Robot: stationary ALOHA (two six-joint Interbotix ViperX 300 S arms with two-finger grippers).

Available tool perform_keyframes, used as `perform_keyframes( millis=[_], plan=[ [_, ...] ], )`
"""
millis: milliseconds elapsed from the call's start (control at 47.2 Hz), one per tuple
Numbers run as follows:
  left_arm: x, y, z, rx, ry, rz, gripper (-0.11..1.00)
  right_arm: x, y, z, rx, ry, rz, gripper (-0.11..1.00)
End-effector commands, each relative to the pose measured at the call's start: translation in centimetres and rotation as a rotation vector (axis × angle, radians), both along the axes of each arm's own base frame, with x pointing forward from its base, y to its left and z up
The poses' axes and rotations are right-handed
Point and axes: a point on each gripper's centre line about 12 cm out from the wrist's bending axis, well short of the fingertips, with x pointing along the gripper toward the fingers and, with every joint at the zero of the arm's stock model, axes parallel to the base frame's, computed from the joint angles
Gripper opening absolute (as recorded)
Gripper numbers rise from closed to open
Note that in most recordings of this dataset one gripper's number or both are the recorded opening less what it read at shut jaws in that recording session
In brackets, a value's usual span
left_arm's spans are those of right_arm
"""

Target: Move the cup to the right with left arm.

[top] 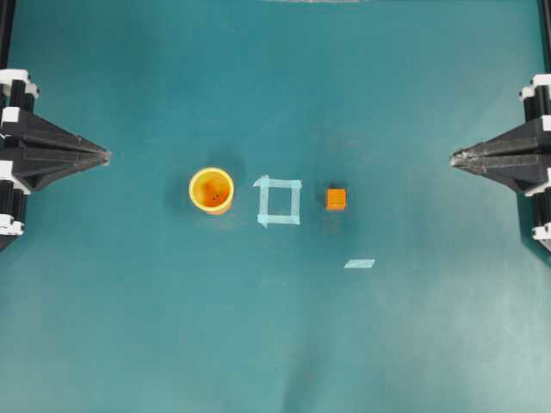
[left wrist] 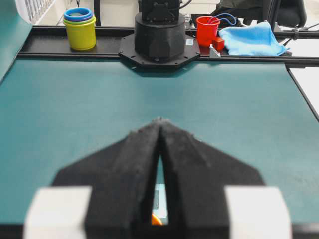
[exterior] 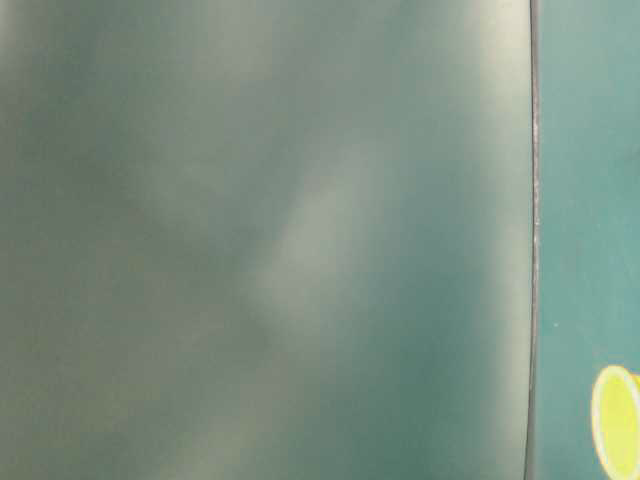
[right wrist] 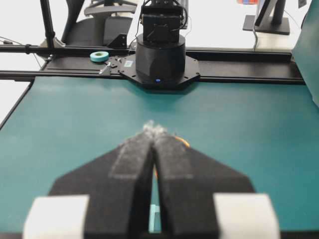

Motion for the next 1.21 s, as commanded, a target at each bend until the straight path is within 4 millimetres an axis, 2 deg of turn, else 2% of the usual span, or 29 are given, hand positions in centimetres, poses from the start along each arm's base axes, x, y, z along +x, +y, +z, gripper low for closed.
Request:
perform_keyframes(
  millis=[0,297,657,742,954,1018,1060,1187],
  plan=[
    [0.1,-0.1,0.2,0.02,0.009,-0.005,-0.01,0.3,0.0,1.0,0.003,-0.025,0.001,-0.01],
    [-0.1,-0.1,0.3,0.007,0.015,-0.007,0.0,0.5,0.0,1.3,-0.002,-0.006,0.001,0.0],
    [0.5,-0.1,-0.9,0.007,0.054,-0.006,0.01,0.6,0.0,1.1,0.0,0.0,-0.001,0.0],
    [0.6,-0.1,-1.1,0.007,0.054,-0.006,0.1,0.6,0.0,1.1,0.0,0.0,-0.002,0.0],
    [1.1,-0.1,-2.4,0.007,0.091,-0.006,0.53,0.6,-0.1,1.1,-0.002,0.0,-0.007,0.0],
    [1.3,-0.1,-2.7,0.007,0.094,-0.008,0.62,0.6,-0.1,1.2,0.0,-0.002,-0.007,0.0],
    [1.5,-0.1,-3.1,0.007,0.094,-0.007,0.64,0.6,-0.1,1.1,-0.002,0.002,-0.007,0.0],
    [2.1,0.0,-4.7,0.006,0.12,-0.003,0.63,0.6,-0.1,1.1,-0.003,0.002,-0.007,0.0]
  ],
)
